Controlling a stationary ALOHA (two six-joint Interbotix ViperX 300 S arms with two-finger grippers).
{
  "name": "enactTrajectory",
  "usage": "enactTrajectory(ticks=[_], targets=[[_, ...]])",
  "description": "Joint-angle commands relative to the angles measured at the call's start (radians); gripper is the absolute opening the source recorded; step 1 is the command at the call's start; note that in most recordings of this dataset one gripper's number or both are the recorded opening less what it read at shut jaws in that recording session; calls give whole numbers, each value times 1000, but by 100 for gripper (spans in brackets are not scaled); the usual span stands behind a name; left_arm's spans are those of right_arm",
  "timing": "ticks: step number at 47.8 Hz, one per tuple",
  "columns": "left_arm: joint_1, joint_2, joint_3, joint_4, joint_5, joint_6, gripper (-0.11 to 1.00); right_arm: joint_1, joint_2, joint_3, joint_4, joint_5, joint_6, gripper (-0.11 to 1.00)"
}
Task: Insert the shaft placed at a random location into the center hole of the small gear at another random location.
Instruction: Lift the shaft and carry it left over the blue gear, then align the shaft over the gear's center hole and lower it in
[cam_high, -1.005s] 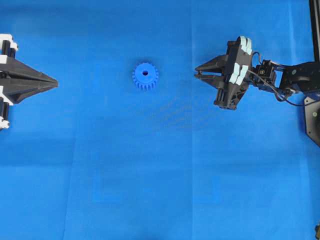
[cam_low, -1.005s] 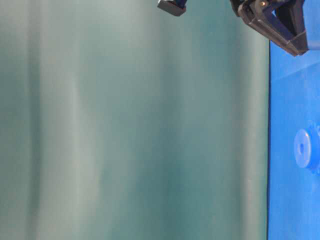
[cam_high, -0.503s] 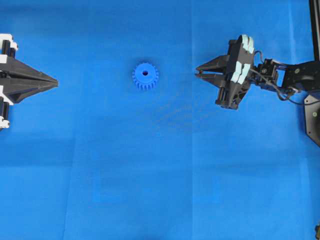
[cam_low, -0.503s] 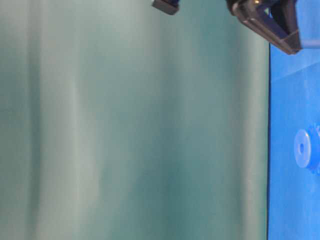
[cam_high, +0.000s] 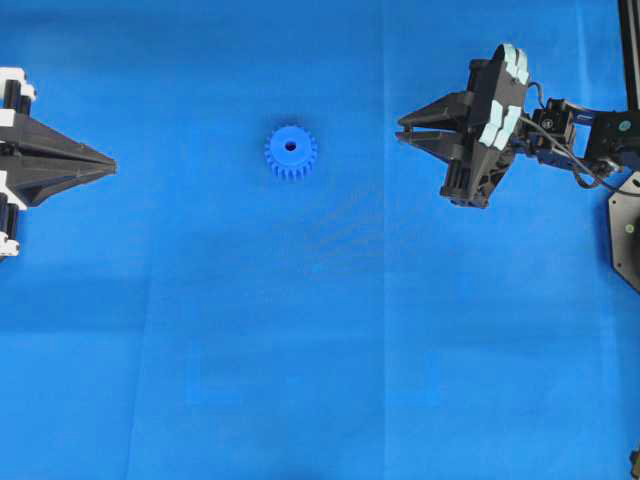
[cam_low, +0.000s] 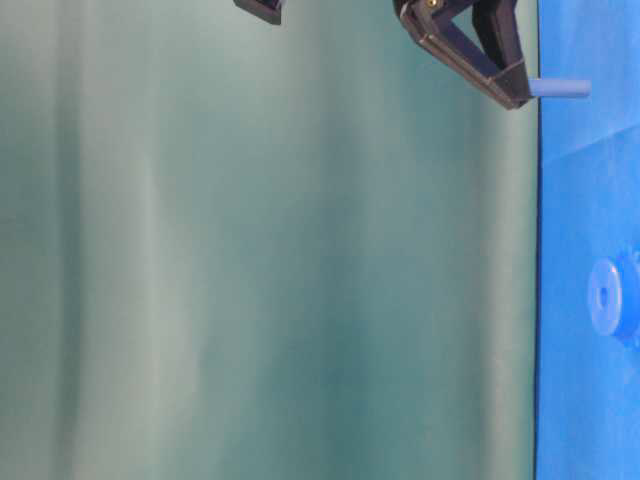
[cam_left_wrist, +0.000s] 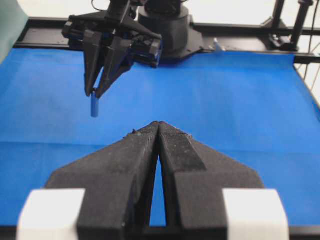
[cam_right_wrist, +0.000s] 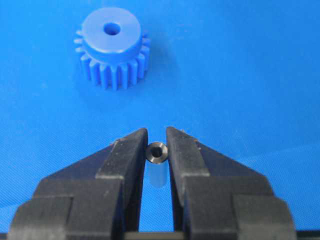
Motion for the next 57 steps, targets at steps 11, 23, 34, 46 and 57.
enactTrajectory(ticks=[11, 23, 34, 46, 57], targets=[[3, 5, -9, 2, -5, 2, 0, 14, 26, -83, 2, -2, 5, 3], [3, 5, -9, 2, -5, 0, 0, 51, 147, -244, 2, 37, 3, 3], [3, 3, -11, 0, -5, 0, 0, 71, 241, -394, -8, 92, -6, 3], [3, 3, -9, 2, -5, 0, 0, 78, 293, -471, -12, 103, -6, 3], [3, 3, -11, 2, -5, 0, 0, 78, 314, -480, -12, 104, -9, 3]])
